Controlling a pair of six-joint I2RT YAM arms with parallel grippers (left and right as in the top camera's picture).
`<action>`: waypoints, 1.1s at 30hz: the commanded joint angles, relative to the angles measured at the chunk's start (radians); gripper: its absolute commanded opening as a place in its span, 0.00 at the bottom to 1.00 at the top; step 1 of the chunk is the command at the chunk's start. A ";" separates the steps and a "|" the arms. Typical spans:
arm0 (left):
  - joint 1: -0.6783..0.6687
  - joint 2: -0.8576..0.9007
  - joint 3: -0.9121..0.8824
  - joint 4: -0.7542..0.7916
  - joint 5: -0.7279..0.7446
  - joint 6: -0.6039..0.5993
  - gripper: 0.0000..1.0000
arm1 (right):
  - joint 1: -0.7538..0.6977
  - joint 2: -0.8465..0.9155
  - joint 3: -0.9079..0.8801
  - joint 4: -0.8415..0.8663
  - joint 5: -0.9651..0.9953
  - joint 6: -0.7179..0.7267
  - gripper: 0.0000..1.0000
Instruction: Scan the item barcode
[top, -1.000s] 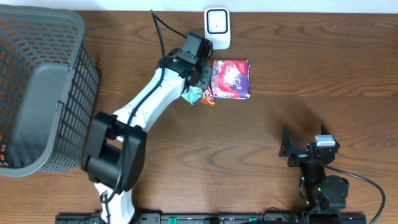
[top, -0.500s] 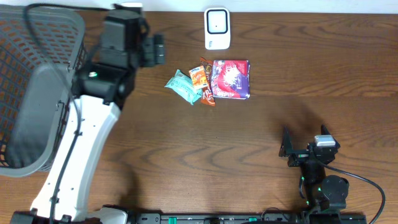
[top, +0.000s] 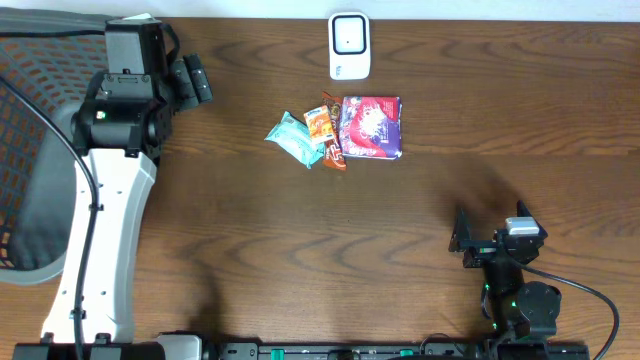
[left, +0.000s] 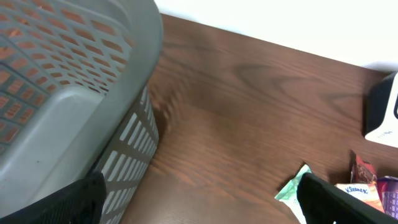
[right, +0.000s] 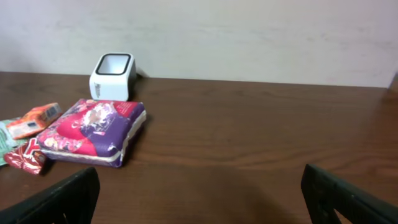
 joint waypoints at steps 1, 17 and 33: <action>0.006 0.008 0.002 -0.004 -0.013 -0.016 0.98 | -0.007 -0.003 -0.001 -0.005 0.011 -0.011 0.99; 0.006 0.008 0.002 -0.004 -0.013 -0.016 0.98 | -0.007 -0.003 -0.001 0.357 -0.050 0.021 0.99; 0.006 0.008 0.002 -0.003 -0.013 -0.016 0.98 | -0.006 0.388 0.289 0.496 -0.273 -0.023 0.99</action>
